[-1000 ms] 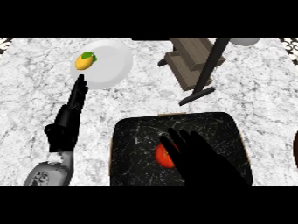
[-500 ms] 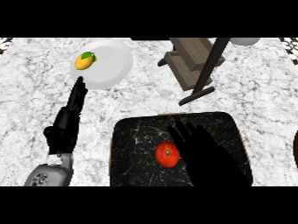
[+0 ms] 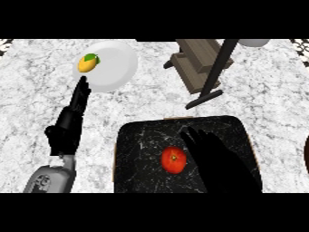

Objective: Pick the tomato from the tray and place it in the tiered basket

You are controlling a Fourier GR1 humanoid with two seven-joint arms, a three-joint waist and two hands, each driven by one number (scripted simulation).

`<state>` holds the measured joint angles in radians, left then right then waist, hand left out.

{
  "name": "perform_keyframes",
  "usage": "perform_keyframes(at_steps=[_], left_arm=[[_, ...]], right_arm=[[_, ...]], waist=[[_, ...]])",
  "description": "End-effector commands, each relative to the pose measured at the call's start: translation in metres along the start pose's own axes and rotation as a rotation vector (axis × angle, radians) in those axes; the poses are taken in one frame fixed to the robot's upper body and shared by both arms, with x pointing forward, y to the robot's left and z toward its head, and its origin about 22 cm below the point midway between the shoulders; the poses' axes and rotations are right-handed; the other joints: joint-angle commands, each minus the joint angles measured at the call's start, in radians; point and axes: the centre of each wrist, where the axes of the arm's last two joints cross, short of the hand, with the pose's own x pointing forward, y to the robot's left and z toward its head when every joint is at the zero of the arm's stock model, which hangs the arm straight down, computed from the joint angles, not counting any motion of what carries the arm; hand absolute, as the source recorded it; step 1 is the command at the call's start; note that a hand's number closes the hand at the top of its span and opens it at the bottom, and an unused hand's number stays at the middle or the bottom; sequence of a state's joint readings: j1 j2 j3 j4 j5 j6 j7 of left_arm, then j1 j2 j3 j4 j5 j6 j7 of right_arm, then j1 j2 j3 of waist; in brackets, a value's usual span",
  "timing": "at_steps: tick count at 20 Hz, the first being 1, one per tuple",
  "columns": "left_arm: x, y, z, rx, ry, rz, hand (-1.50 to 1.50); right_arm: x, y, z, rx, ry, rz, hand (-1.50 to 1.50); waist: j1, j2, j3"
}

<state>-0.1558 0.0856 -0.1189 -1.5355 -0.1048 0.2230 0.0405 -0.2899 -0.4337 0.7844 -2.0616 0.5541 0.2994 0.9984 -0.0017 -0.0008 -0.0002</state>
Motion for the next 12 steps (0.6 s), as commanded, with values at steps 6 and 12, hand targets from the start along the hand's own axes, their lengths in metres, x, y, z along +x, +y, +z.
perform_keyframes(at_steps=[6, 12], left_arm=[[-0.013, -0.016, -0.003, 0.003, -0.017, -0.001, 0.00], [0.003, -0.009, 0.010, 0.011, -0.009, 0.001, 0.00]], right_arm=[[0.009, -0.004, -0.029, 0.022, 0.039, 0.002, -1.50], [0.021, 0.022, -0.029, 0.065, 0.048, -0.017, -1.50]], waist=[[0.001, 0.001, 0.000], [0.004, 0.000, 0.000]])
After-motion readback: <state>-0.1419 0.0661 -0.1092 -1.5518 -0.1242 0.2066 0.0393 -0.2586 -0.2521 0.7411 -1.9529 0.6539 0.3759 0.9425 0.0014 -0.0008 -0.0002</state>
